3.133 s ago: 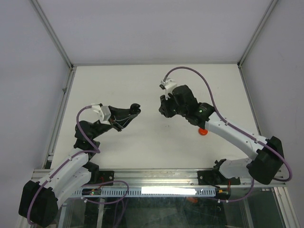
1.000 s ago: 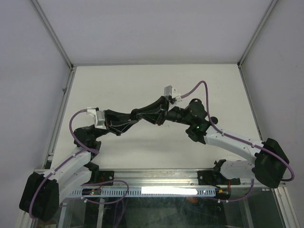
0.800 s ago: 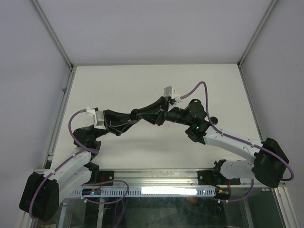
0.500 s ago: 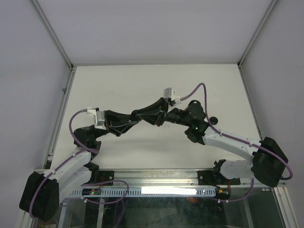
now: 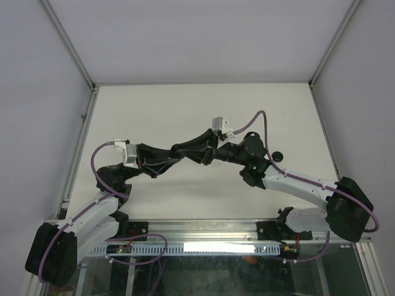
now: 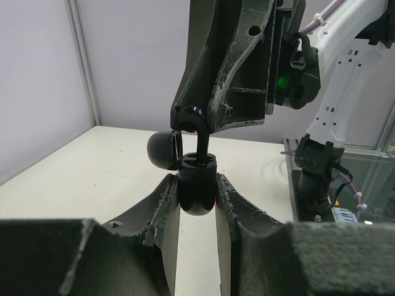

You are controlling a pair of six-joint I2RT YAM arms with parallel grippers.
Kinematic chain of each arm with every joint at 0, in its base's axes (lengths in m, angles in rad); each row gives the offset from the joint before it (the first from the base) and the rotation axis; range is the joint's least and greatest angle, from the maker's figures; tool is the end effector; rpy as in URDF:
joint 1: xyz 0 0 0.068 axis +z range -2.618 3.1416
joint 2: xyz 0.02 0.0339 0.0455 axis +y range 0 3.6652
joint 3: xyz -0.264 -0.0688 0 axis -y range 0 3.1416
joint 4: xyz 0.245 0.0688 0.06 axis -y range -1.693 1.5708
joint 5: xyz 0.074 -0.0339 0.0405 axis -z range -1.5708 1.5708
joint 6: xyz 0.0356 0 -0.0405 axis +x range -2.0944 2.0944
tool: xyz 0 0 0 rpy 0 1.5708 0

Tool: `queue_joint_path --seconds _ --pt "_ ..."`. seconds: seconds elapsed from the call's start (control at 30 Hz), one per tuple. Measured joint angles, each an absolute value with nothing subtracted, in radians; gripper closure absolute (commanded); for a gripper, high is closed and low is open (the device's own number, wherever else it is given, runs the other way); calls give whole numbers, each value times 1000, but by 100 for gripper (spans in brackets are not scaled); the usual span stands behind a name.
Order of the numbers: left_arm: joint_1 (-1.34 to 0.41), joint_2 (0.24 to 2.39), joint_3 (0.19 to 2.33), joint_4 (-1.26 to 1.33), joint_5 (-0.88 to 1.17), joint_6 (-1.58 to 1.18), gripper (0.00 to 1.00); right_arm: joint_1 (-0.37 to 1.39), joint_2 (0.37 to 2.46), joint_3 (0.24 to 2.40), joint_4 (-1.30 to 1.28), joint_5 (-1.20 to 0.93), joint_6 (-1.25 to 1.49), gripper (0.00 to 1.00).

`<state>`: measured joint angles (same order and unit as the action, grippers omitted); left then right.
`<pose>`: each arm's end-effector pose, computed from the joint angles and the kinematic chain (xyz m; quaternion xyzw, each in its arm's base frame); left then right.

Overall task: Insert the wireless bluetooth earbuds into the charging case
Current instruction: Place the earbud in the charging case.

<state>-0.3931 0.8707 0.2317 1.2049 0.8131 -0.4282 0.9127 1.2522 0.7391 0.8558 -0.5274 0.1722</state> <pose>0.1429 -0.0873 0.2702 0.3388 0.4483 -0.4960 0.6620 0.1564 0.2316 0.3314 -0.3999 0.4415 0.5360 0.5983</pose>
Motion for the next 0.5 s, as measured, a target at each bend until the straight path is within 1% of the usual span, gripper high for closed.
queue_joint_path --seconds 0.37,0.5 --pt "-393 871 229 1204 804 -437 90 915 1246 723 862 -544 105 88" --pt "-393 871 229 1204 802 -436 90 915 1242 722 856 -547 83 85"
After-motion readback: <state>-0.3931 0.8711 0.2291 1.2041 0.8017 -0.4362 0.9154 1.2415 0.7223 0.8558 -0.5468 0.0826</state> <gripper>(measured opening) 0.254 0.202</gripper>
